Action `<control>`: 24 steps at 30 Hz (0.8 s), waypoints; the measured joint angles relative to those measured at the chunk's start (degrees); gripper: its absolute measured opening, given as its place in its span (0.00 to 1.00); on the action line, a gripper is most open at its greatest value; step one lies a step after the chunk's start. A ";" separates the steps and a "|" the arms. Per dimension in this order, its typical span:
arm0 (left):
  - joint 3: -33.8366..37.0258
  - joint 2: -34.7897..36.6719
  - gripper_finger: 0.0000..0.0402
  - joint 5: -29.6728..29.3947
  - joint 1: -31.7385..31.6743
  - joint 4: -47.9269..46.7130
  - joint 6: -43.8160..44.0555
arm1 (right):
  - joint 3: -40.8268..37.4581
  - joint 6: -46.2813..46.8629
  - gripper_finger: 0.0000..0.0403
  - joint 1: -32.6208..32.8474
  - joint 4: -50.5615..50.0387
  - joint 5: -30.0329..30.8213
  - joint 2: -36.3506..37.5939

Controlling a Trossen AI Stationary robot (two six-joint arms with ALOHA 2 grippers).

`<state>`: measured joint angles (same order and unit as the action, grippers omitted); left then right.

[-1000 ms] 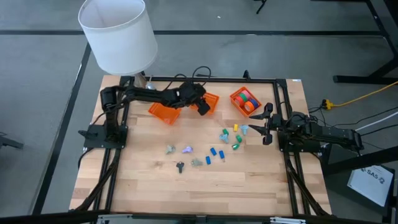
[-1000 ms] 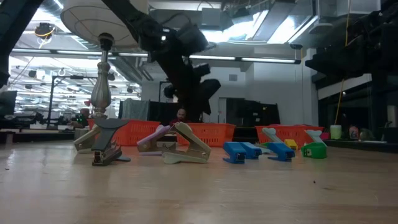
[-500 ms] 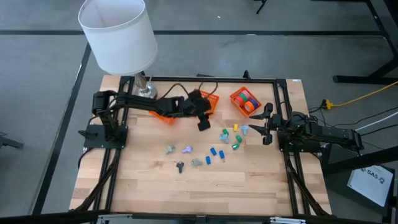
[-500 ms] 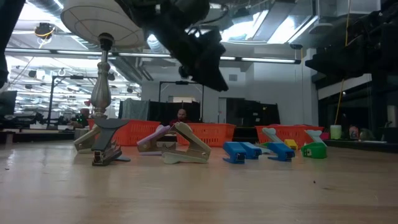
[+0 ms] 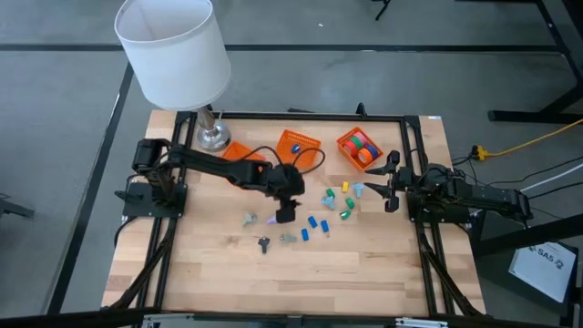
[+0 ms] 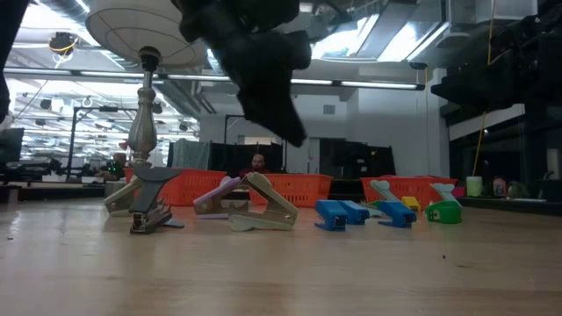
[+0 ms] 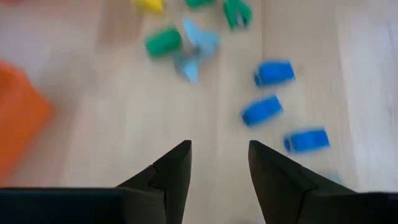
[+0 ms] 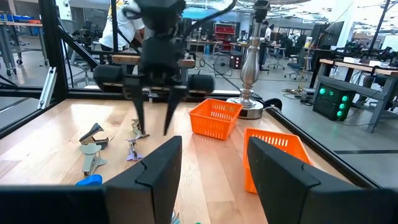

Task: Pick and place Stapler, Stapler remover, tape
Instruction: Put the purple staple remover into the left orange bin

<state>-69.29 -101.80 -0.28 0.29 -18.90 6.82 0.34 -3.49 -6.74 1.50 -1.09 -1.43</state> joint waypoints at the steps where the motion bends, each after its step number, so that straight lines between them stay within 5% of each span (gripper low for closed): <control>1: 0.00 0.28 0.40 0.00 0.50 -2.24 1.03 | 0.00 0.00 0.47 0.01 0.00 -0.01 0.00; 16: 0.14 5.32 0.55 -1.56 7.10 -24.33 16.67 | 0.00 0.00 0.47 0.01 0.00 0.00 0.00; 24: 1.41 2.24 0.56 -3.22 9.91 -21.09 20.07 | 0.00 0.00 0.47 0.00 0.02 -0.02 0.00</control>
<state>-67.88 -99.56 -3.51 10.20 -39.99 26.89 0.34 -3.49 -6.74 1.52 -1.10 -1.43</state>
